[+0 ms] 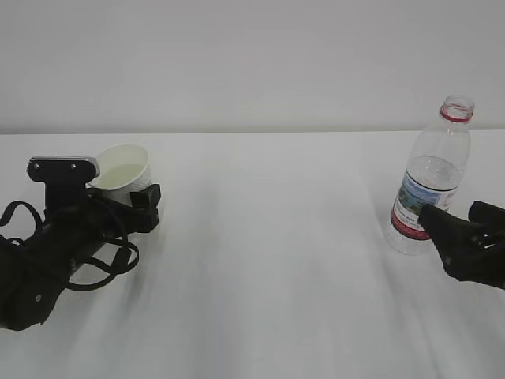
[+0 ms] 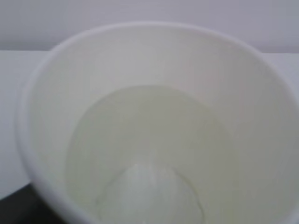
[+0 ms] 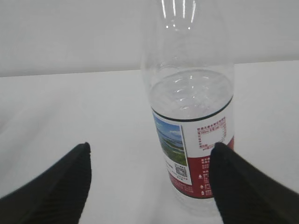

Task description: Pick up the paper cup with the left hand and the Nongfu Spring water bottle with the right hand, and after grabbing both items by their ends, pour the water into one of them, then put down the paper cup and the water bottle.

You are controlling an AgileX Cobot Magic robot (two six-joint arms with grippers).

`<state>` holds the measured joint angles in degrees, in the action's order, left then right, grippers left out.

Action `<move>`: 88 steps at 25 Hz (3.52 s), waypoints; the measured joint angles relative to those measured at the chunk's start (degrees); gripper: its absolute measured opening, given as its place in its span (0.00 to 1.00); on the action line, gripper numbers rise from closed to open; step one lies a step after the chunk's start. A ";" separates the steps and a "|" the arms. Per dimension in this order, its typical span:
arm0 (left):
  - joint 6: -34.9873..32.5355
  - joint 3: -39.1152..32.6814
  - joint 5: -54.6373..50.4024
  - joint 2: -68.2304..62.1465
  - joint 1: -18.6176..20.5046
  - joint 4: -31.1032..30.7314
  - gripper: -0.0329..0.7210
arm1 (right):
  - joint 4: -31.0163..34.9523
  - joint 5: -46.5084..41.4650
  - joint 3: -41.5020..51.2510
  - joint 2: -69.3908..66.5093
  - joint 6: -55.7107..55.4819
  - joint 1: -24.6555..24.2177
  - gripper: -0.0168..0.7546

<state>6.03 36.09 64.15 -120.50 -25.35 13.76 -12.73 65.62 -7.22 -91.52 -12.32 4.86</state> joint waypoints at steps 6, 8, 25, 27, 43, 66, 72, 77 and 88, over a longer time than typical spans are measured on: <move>0.00 0.00 1.04 0.00 0.00 0.00 0.95 | 0.00 0.00 0.00 0.00 0.00 0.00 0.79; 0.00 0.00 1.04 0.00 0.00 0.00 0.95 | 0.00 0.00 0.00 0.00 0.00 0.00 0.78; 1.57 -4.49 1.39 1.01 0.00 -3.64 0.95 | 0.00 0.00 0.00 0.00 0.00 0.00 0.78; 1.57 -4.62 1.39 1.14 0.00 -4.72 0.95 | 0.00 0.00 0.00 0.00 -0.08 0.00 0.78; 1.70 -11.22 1.65 4.86 0.00 -5.89 0.95 | 0.00 0.00 0.00 0.00 -0.08 0.00 0.79; 1.70 -12.70 1.65 5.44 0.00 -10.53 0.88 | -0.95 0.00 0.00 0.00 -0.72 0.00 0.78; 1.70 -14.57 1.74 9.26 0.00 -10.09 0.87 | -1.25 0.00 0.00 0.00 -0.72 0.00 0.78; 1.70 -15.84 1.74 9.76 0.00 -8.02 0.86 | 0.02 0.00 0.00 0.00 -0.85 0.00 0.78; 1.70 -15.94 1.74 13.01 0.00 -6.05 0.85 | 0.64 0.00 -2.58 0.00 -0.89 0.00 0.78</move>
<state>7.73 20.15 65.90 -107.50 -25.35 7.71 -12.09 65.62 -9.80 -91.52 -13.21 4.86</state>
